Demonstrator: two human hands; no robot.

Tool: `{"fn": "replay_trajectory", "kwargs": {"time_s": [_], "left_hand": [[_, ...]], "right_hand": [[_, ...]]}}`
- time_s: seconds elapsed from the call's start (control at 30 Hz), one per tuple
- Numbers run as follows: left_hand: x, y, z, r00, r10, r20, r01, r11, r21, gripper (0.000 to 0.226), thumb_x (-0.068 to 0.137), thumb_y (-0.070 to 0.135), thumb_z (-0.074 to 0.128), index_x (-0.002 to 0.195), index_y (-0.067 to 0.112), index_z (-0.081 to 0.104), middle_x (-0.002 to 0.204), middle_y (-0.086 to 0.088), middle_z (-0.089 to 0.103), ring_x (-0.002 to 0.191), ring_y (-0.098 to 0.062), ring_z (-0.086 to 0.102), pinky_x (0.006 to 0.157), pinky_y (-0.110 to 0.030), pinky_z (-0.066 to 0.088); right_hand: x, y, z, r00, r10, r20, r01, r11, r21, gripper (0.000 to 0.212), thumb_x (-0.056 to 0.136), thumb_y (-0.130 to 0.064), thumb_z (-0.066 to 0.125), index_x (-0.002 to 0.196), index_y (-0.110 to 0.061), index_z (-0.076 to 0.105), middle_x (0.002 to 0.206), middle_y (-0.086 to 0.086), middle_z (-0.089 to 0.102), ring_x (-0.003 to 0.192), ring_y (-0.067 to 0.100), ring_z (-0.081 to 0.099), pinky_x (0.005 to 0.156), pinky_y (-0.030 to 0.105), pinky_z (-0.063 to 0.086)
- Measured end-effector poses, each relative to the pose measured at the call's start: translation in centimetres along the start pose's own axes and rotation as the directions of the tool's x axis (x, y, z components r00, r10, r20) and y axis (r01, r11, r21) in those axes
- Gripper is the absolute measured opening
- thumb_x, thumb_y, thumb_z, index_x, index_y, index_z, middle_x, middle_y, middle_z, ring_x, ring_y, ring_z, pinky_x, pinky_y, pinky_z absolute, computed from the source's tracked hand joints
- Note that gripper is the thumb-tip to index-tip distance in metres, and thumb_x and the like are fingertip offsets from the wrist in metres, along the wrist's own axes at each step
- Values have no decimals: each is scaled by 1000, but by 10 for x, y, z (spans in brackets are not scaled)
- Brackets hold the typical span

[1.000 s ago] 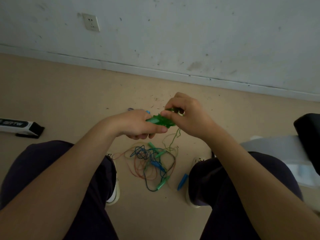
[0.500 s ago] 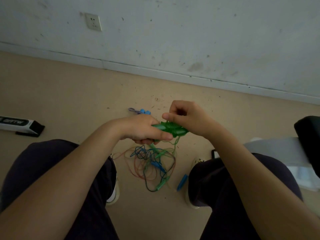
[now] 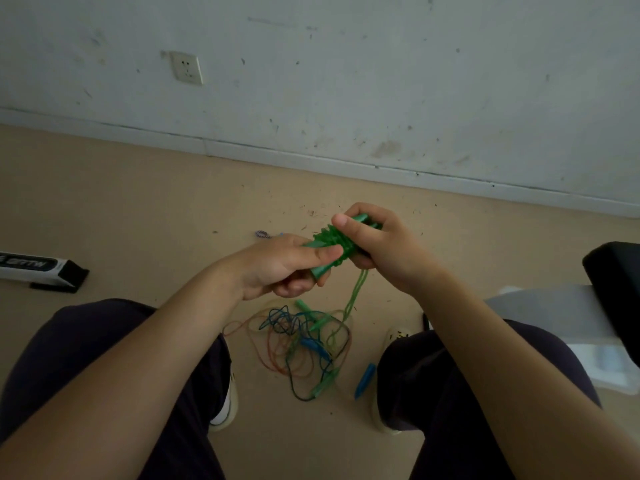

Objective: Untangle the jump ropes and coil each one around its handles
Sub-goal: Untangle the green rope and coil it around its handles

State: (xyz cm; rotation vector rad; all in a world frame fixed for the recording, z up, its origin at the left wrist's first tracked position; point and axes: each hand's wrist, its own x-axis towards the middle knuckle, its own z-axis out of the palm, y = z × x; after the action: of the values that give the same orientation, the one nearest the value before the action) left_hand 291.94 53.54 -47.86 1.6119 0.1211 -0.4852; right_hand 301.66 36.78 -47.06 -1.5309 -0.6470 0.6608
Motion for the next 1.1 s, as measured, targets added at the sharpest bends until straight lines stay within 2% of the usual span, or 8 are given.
{"fn": "replay_trajectory", "kwargs": {"time_s": [0.17,0.3,0.37,0.5,0.63,0.77,0.97,1.1], "left_hand": [[0,-1,1,995,-39,92,39,999,-1,45,85,55,60,80,12,67,59,-6,59,40,-13,41,39,-21,26],[2,-2,3,997,35,65,-32,998,-52,45,87,57,63,75,13,60,54,-2,49,42,-14,30,38,-19,25],[3,0,4,997,75,2,-75,995,-66,46,91,54,59,76,11,56,52,-1,45,40,-11,29,38,-18,23],[3,4,-2,962,129,-242,-169,974,-153,46,82,57,54,79,11,55,50,2,43,37,-9,26,39,-18,22],[3,2,-20,861,121,-493,-233,957,-171,49,81,61,57,77,12,56,50,5,45,37,-10,28,39,-20,25],[4,-3,-21,815,94,-572,-169,982,-79,42,93,52,58,78,13,58,48,5,46,40,-12,32,39,-21,26],[10,-8,-13,867,-50,-496,-5,994,-110,41,90,50,64,80,11,61,48,1,50,36,-11,34,37,-18,25],[10,-11,-7,952,-137,-273,178,975,134,41,91,49,64,75,11,59,47,0,47,37,-12,33,39,-19,25]], "right_hand": [[-2,-1,-1,1000,12,25,-11,999,-37,31,83,-36,69,80,-6,60,58,2,50,46,15,38,42,25,30],[1,0,0,997,7,74,-12,998,66,45,85,-49,67,80,-7,53,62,4,44,46,14,32,41,25,23],[2,1,2,986,-8,169,-12,993,121,51,88,-56,59,94,-6,52,70,8,46,48,14,28,44,27,19],[2,4,3,983,79,165,-104,984,146,35,95,-36,53,110,-4,50,70,9,37,50,11,26,45,24,17],[2,1,-1,991,125,49,-122,991,-54,15,102,-16,49,103,-7,61,57,-5,35,47,9,26,43,22,21],[2,-8,-2,997,65,-40,-71,975,-210,20,98,-24,57,85,-12,66,48,-6,34,44,12,25,45,25,21],[0,-8,-3,996,-83,-44,60,922,-383,13,93,-19,65,83,-11,68,61,3,50,54,13,37,51,23,32],[-2,-7,-10,993,-115,-29,88,876,-474,10,91,-20,68,81,-17,71,65,-2,60,58,6,49,56,22,41]]}}
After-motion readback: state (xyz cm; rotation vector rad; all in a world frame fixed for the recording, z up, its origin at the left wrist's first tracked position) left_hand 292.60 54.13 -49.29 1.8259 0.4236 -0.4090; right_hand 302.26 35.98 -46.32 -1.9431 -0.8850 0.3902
